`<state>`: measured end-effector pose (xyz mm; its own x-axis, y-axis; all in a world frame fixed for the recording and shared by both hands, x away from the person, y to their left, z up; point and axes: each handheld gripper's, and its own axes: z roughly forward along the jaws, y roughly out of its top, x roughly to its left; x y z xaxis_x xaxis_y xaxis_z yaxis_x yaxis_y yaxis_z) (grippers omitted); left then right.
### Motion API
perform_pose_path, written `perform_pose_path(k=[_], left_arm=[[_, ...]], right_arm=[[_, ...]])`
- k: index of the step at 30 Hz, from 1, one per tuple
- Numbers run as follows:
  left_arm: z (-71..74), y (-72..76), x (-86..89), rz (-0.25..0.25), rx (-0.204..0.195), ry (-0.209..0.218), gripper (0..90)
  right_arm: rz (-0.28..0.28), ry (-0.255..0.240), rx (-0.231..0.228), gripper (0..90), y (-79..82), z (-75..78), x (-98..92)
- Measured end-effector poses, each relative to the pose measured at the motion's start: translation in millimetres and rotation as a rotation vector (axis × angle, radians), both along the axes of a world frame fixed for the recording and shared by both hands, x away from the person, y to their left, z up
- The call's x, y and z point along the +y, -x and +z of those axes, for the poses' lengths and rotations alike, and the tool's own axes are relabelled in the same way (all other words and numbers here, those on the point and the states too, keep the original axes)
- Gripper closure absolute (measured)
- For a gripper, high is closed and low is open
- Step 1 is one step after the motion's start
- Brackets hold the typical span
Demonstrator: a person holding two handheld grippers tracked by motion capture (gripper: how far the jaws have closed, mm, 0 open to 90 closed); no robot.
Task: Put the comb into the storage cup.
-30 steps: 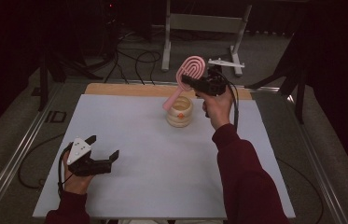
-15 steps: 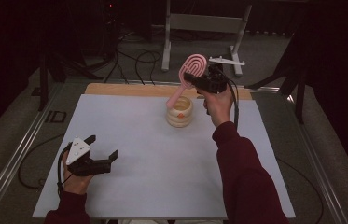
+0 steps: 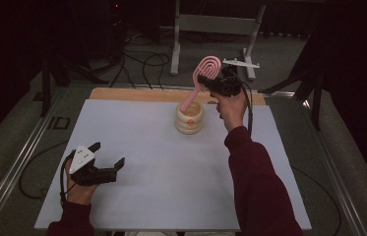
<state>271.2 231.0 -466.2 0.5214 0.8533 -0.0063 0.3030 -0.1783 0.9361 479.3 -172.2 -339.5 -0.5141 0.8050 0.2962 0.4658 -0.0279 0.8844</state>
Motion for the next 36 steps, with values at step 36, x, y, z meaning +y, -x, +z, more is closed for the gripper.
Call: perform_pose_path(k=[36], left_arm=[[0.4,0.2,0.5,0.002,-0.002,0.003,1.1]], right_arm=[[-0.120,-0.006,0.016,63.3,-8.4,-8.6,-23.2]])
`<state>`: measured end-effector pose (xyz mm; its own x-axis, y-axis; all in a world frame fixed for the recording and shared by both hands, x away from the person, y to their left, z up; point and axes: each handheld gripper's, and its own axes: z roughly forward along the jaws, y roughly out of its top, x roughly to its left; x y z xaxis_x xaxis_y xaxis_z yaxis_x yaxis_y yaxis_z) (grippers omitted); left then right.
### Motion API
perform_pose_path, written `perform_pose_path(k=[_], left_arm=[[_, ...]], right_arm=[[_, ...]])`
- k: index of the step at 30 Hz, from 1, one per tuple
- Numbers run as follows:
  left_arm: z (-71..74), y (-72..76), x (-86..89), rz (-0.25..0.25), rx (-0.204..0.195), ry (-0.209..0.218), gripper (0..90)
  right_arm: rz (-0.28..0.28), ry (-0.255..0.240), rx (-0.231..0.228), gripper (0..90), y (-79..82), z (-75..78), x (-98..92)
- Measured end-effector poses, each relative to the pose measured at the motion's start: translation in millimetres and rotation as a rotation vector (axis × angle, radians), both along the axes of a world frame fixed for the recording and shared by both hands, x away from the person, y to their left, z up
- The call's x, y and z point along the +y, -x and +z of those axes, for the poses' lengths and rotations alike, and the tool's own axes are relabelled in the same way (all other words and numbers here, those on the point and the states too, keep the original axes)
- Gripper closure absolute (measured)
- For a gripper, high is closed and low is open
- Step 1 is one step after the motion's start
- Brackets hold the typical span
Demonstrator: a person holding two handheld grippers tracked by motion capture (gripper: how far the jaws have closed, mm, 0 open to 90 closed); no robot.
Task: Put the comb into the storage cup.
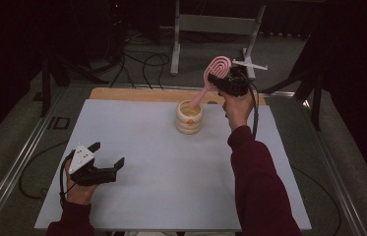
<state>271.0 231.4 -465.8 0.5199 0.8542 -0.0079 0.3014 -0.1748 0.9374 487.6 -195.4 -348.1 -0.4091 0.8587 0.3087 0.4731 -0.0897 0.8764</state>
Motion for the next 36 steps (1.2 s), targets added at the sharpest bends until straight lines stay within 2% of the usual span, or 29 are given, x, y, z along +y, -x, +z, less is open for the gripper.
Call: perform_pose_path(k=[23,36], left_arm=[[0.2,0.2,-0.3,0.004,-0.001,-0.006,1.0],[0.0,0.1,-0.4,0.004,-0.002,-0.007,1.0]], right_arm=[[-0.007,-0.024,0.027,63.3,-0.7,-13.6,2.7],[0.000,-0.017,0.042,63.3,-0.5,-24.7,9.5]])
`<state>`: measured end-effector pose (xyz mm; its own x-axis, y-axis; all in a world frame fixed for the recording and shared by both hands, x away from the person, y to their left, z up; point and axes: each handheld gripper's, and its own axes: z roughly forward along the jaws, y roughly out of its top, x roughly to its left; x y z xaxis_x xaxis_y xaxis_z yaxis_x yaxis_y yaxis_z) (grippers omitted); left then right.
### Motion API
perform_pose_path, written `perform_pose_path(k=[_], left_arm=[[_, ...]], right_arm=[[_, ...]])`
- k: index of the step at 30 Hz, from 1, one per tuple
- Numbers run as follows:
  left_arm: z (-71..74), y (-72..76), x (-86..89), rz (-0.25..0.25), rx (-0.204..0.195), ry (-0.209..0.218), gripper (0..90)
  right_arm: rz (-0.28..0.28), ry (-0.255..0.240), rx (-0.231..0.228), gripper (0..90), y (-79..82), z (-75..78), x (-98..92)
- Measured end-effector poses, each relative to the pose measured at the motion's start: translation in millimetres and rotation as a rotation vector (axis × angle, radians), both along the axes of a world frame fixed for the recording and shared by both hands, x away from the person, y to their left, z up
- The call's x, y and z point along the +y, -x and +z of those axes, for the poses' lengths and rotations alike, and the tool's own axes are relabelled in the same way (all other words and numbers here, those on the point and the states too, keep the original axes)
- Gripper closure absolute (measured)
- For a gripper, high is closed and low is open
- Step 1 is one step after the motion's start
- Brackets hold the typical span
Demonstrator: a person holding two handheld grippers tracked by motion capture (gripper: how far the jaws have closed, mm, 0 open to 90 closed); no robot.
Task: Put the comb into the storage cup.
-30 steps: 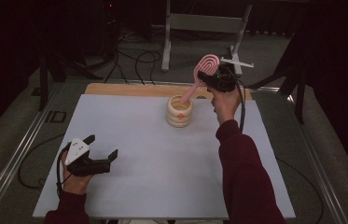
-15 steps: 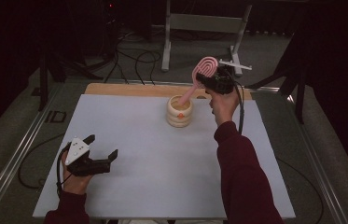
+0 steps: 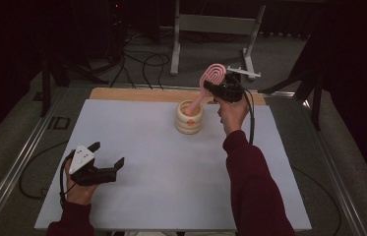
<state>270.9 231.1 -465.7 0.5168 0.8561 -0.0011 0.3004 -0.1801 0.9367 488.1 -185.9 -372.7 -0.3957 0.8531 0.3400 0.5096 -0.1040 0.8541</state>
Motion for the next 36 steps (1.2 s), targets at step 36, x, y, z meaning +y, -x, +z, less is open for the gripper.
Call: perform_pose_path(k=[36], left_arm=[[-0.2,-0.1,-1.0,-0.002,-0.001,0.003,1.0]], right_arm=[[0.004,0.002,0.014,63.3,-0.1,-17.8,14.8]])
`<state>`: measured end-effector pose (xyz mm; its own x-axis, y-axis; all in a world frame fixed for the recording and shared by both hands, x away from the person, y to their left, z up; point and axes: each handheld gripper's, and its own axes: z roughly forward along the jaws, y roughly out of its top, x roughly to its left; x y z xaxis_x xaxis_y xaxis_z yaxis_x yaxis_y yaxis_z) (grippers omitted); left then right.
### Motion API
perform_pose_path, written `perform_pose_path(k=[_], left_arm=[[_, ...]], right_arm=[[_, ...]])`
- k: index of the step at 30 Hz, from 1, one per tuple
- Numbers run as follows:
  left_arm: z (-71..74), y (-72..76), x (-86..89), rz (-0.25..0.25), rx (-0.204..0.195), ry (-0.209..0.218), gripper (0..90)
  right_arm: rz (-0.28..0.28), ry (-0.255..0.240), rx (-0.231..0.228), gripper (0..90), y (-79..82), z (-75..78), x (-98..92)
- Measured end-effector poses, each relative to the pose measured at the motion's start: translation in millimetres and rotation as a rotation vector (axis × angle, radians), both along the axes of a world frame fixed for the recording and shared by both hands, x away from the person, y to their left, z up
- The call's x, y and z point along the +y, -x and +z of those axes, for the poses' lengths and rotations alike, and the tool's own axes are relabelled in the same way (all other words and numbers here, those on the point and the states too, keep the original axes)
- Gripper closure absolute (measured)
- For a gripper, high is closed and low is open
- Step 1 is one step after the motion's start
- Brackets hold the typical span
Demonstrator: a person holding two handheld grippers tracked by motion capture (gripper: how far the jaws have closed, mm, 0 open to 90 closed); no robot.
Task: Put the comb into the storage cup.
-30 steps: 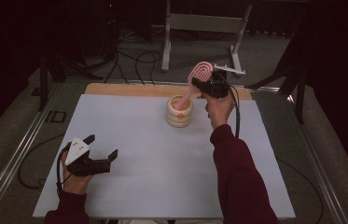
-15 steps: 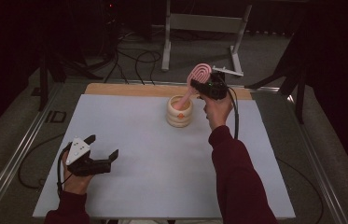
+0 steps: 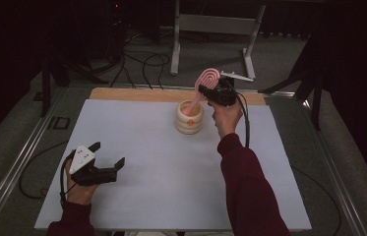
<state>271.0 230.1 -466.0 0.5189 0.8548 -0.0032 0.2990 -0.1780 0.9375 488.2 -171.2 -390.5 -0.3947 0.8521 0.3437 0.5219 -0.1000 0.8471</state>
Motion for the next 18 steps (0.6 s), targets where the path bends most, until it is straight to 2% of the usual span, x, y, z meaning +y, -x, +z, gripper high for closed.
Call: perform_pose_path(k=[18], left_arm=[[0.2,0.0,0.0,0.000,-0.001,-0.001,1.0]], right_arm=[[0.008,0.014,0.013,63.3,0.5,-11.3,9.7]])
